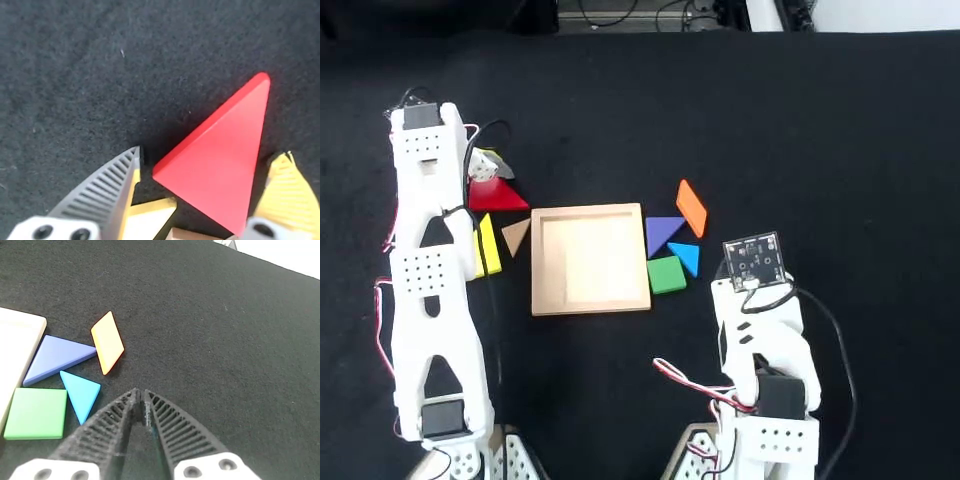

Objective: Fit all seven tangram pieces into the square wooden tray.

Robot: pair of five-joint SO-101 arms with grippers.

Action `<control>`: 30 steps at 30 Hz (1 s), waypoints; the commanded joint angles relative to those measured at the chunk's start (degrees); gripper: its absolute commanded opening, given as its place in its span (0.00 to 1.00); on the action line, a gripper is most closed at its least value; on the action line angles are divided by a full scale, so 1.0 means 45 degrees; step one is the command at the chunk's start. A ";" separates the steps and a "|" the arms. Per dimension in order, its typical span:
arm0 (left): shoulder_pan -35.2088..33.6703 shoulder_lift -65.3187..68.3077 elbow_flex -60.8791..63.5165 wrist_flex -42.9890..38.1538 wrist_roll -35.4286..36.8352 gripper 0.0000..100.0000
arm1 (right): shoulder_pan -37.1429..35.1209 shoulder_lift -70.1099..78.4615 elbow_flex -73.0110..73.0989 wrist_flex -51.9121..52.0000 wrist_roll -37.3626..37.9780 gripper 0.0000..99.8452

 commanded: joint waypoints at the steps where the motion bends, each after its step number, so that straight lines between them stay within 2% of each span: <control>1: 0.0596 -0.0039 0.0049 0.0000 0.0117 0.38 | 0.0137 -0.0400 -0.0010 0.0059 -0.0078 0.01; 7: 0.0537 -0.0039 -0.0049 0.0000 0.0957 0.38 | 0.0137 -0.0400 -0.0010 0.0059 -0.0078 0.01; 14: 0.0615 -0.0039 -0.0049 0.0000 0.0996 0.38 | 0.0137 -0.0400 -0.0010 0.0059 -0.0078 0.01; 21: 0.0615 -0.0039 -0.0049 0.0000 0.0918 0.28 | 0.0137 -0.0400 -0.0010 0.0059 -0.0078 0.01; 27: 0.0733 -0.0039 0.0029 0.0000 0.0899 0.30 | 0.0137 -0.0400 -0.0010 0.0059 -0.0078 0.01; 30: 0.0752 -0.0039 -0.0049 0.0000 0.0371 0.30 | 0.0137 -0.0400 -0.0010 0.0059 -0.0078 0.01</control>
